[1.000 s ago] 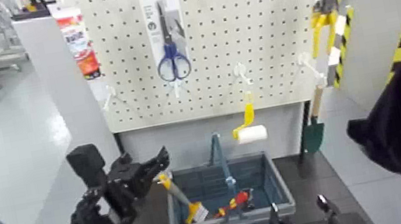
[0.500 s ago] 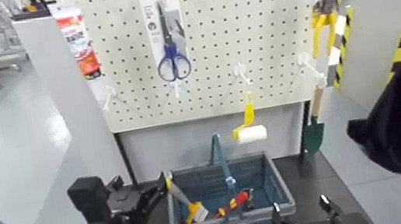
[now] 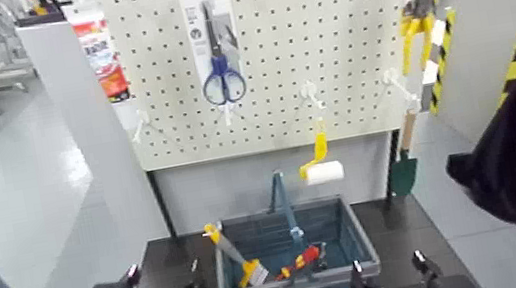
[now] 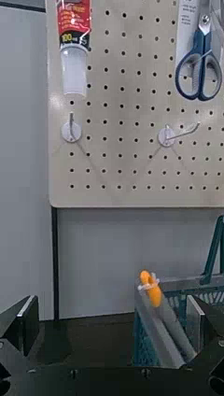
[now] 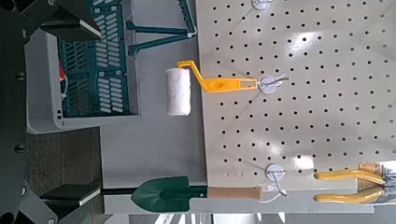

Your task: Put the yellow paint brush into the crate.

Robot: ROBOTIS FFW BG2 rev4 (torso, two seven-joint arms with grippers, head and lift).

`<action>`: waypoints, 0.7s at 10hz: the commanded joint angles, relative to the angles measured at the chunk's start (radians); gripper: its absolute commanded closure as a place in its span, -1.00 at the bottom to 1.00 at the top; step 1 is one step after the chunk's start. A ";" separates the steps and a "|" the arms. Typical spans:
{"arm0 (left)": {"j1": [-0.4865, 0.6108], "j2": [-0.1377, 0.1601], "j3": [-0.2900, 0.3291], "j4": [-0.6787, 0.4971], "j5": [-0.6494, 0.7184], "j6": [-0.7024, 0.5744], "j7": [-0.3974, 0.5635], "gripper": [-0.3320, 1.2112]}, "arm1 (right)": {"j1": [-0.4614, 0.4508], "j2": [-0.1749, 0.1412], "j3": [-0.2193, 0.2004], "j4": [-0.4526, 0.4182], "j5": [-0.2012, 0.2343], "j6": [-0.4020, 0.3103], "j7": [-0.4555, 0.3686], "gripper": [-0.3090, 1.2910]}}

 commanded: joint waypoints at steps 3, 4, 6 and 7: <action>0.090 -0.056 0.019 0.034 -0.072 -0.106 0.053 -0.41 | 0.003 -0.001 -0.001 -0.006 0.000 0.008 0.002 -0.43; 0.101 -0.064 0.020 0.034 -0.076 -0.117 0.060 -0.41 | 0.004 -0.001 -0.001 -0.009 0.000 0.012 0.000 -0.43; 0.110 -0.070 0.028 0.032 -0.078 -0.120 0.062 -0.41 | 0.004 -0.001 -0.001 -0.011 0.000 0.021 0.000 -0.43; 0.115 -0.072 0.026 0.032 -0.079 -0.125 0.062 -0.41 | 0.004 -0.001 -0.001 -0.011 0.007 0.021 -0.002 -0.43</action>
